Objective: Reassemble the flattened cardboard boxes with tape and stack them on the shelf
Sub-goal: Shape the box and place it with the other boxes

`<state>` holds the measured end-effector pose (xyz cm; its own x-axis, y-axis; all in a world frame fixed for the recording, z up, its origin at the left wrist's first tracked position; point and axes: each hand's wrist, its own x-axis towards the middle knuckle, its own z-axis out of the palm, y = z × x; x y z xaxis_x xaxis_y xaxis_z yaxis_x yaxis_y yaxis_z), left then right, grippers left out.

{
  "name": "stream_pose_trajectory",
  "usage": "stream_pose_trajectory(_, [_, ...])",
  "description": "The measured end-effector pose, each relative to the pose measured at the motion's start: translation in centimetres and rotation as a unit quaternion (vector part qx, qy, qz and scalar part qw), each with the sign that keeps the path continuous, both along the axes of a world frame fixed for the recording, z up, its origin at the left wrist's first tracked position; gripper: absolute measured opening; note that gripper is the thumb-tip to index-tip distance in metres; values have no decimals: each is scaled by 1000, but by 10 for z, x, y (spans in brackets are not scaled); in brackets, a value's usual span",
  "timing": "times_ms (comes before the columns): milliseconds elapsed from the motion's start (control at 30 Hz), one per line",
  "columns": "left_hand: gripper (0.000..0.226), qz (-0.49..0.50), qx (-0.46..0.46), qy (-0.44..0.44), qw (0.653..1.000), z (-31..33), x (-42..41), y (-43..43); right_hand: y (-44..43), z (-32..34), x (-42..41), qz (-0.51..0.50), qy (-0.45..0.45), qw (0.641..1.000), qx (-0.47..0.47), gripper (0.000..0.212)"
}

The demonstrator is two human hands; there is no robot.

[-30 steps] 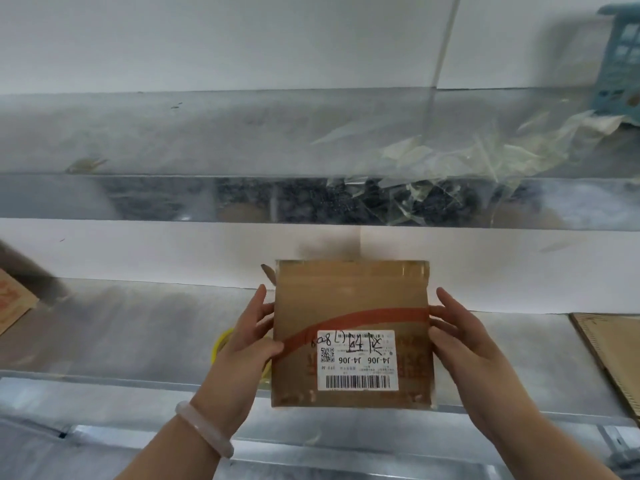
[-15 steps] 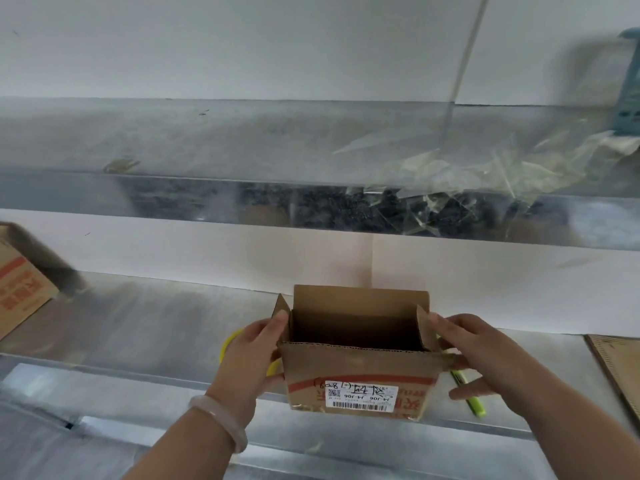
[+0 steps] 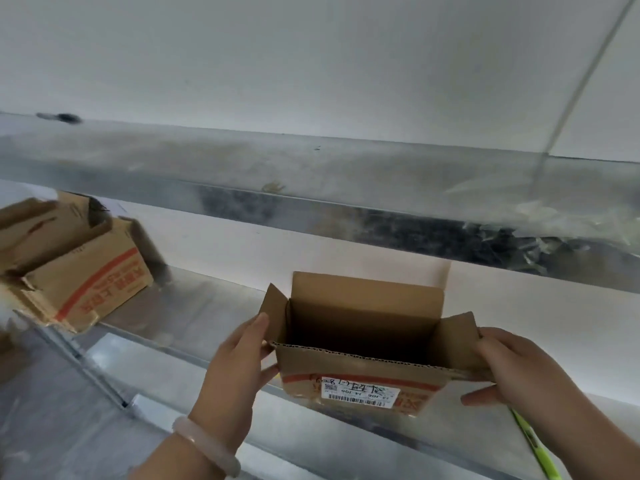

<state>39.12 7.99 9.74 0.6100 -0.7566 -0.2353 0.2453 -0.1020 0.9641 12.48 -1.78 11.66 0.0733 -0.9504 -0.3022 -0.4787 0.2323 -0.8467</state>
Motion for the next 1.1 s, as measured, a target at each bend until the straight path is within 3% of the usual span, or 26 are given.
stream_pose_trajectory(133, [41, 55, 12, 20, 998, -4, 50, 25, 9, 2, 66, 11, -48, 999, 6, 19])
stream_pose_trajectory(400, [24, 182, -4, 33, 983, -9, 192, 89, 23, -18, 250, 58, -154, 986, 36, 21])
stream_pose_trajectory(533, [28, 217, -2, 49, 975, -19, 268, 101, 28, -29, 352, 73, -226, 970, 49, 29])
stream_pose_trajectory(600, [27, 228, -6, 40, 973, -25, 299, 102, 33, -34, 394, 64, -228, 971, 36, 23])
stream_pose_trajectory(667, [31, 228, -5, 12, 974, -35, 321, 100, 40, -43, 429, 70, -210, 975, 35, 15])
stream_pose_trajectory(767, [47, 218, 11, -9, 976, -50, 337, 91, 61, -64, 470, 201, -156, 964, 74, 16])
stream_pose_trajectory(900, [53, 173, 55, -11, 983, -57, 347, 77, 65, -84, 521, 327, -88, 937, 87, 42])
stream_pose_trajectory(967, [43, 113, 65, -59, 990, -65, 356, 72, 55, -92, 539, 344, -64, 933, 86, 55])
stream_pose_trajectory(1100, [60, 13, 144, -183, 972, -85, 376, 73, 38, -104, 557, 349, -73, 931, 78, 57])
